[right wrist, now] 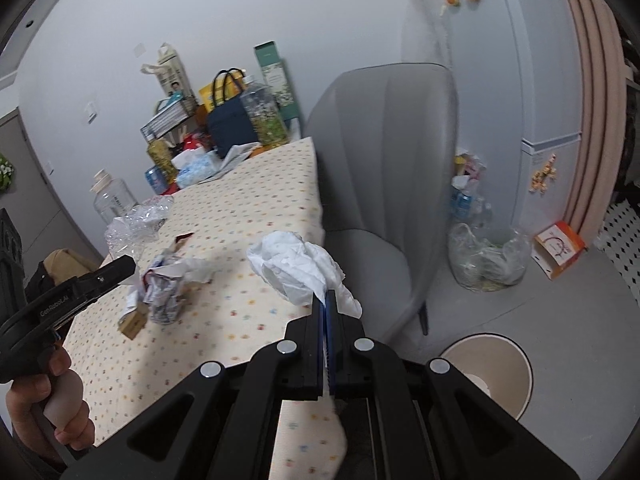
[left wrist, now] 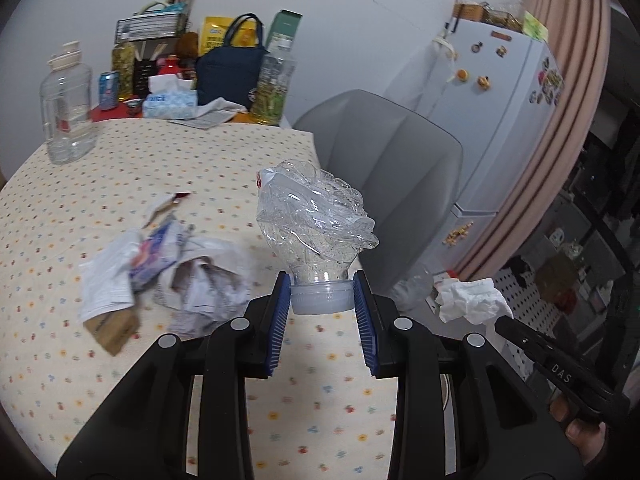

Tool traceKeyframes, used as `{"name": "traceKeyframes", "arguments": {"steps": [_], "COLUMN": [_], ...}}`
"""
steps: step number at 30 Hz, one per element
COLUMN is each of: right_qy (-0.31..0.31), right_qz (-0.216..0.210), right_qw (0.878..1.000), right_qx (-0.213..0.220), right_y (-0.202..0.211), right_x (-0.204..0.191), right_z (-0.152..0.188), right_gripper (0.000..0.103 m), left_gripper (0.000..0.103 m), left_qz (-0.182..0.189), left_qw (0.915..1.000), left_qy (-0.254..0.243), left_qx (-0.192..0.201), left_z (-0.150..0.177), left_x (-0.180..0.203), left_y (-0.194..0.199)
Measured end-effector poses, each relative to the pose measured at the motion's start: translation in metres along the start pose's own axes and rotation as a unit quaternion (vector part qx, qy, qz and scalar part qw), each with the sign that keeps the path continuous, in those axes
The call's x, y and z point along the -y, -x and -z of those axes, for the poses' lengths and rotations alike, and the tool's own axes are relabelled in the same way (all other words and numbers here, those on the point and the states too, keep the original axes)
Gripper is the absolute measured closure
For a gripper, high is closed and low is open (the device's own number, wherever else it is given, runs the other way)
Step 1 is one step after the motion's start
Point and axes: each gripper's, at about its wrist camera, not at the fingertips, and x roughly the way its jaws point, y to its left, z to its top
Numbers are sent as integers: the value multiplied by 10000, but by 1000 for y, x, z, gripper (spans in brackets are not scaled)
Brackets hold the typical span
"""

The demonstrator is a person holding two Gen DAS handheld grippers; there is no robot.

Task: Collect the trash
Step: 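Carry the bottle with the left gripper while the right gripper carries white tissue to the wastebasket, then open both grippers over the wastebasket to drop the bottle and tissue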

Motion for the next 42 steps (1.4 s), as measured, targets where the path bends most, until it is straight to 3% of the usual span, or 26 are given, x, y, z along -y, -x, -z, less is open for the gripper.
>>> {"name": "traceKeyframes", "arguments": {"steps": [18,28,34,35,36,37,42], "right_qy": [-1028,-1603,-2013,-2055,-2099,-2126,-2325], "right_qz": [833,1055,1028,1046,1088,1181,1343], "right_qw": [9905,9793,9693,9682,9672,9666,9607], "right_qx": [-387,-642,-971,-968,-927,-805,-703], "right_y": [-12,-37,-58,-58,-56,-50,-39], "right_x": [134,199,232,236,239,244,266], "right_z": [32,55,72,74,75,77,81], "right_gripper": [100,100,95,79,50,43,42], "left_gripper": [71,71,71,71,71,71,71], "left_qz": [547,680,693,702,716,727,814], "left_qw": [9913,9812,9753,9743,9731,9721,9655], "left_qy": [-712,-1101,-1286,-1315,-1353,-1385,-1563], "left_qx": [-959,-1430,-1657,-1686,-1721,-1750,-1915], "left_z": [30,48,61,62,64,66,75], "left_x": [100,146,169,172,177,180,199], "left_y": [-91,-133,-150,-153,-155,-158,-171]}}
